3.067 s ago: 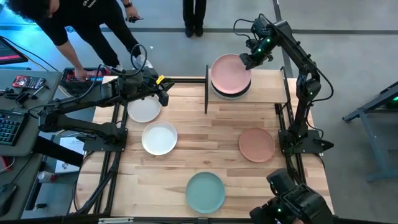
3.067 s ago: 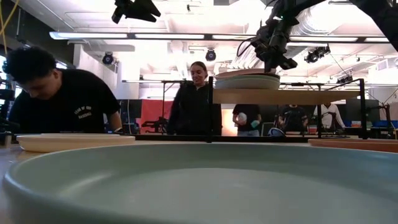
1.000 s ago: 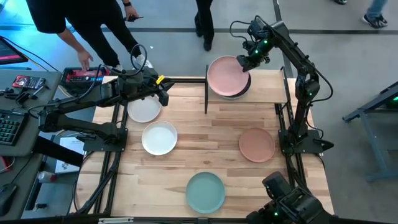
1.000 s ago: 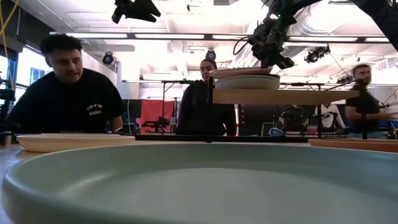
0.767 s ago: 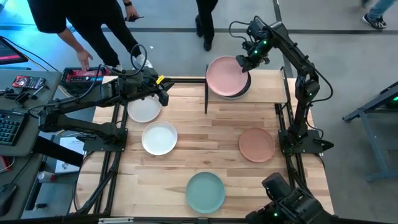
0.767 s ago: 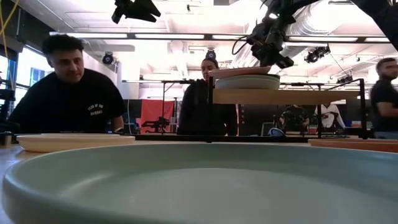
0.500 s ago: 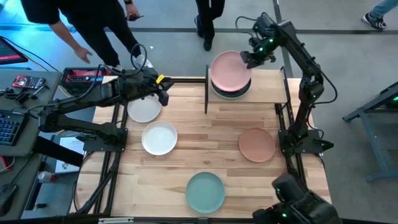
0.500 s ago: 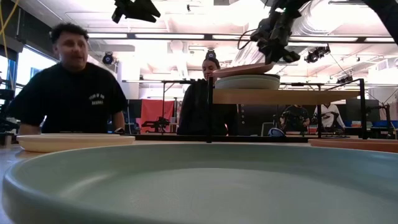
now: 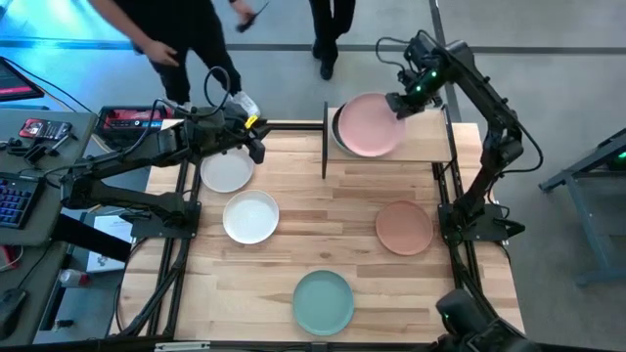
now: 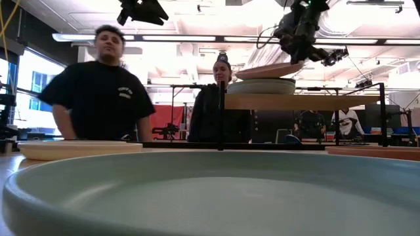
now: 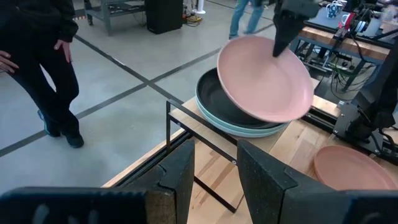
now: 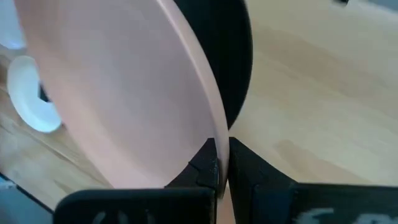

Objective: Place and stack plates onto a shelf
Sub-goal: Stack the pink plate on top of the black plate on the shelf

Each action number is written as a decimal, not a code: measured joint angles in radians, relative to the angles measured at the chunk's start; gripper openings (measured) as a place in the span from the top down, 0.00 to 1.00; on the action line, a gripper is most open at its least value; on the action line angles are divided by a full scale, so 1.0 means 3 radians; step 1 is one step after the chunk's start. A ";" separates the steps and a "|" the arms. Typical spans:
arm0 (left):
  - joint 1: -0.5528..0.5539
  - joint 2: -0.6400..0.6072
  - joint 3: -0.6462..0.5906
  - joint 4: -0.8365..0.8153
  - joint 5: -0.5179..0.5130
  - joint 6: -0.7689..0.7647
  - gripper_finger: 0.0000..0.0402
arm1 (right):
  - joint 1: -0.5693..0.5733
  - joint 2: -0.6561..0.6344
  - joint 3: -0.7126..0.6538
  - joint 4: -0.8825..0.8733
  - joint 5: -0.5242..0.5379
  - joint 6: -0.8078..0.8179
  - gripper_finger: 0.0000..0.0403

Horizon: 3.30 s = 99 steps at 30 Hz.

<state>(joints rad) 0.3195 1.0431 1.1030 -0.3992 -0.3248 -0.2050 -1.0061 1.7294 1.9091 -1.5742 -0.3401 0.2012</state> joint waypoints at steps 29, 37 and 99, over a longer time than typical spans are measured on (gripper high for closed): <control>0.0004 0.0000 0.0000 0.0000 -0.0001 -0.0094 0.72 | -0.0027 0.0125 -0.0112 0.0353 -0.0034 -0.0085 1.00; 0.0004 0.0000 0.0000 0.0001 -0.0023 0.0028 0.72 | -0.0025 0.0125 -0.0112 0.0371 -0.0018 0.0064 1.00; 0.0004 0.0000 0.0000 0.0001 -0.0025 -0.0003 0.72 | 0.0018 0.0125 -0.0110 0.0406 -0.0101 0.0063 0.74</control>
<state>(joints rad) 0.3206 1.0432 1.1030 -0.3988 -0.3325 -0.2058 -1.0008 1.7669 1.8763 -1.4522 -0.3703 0.2202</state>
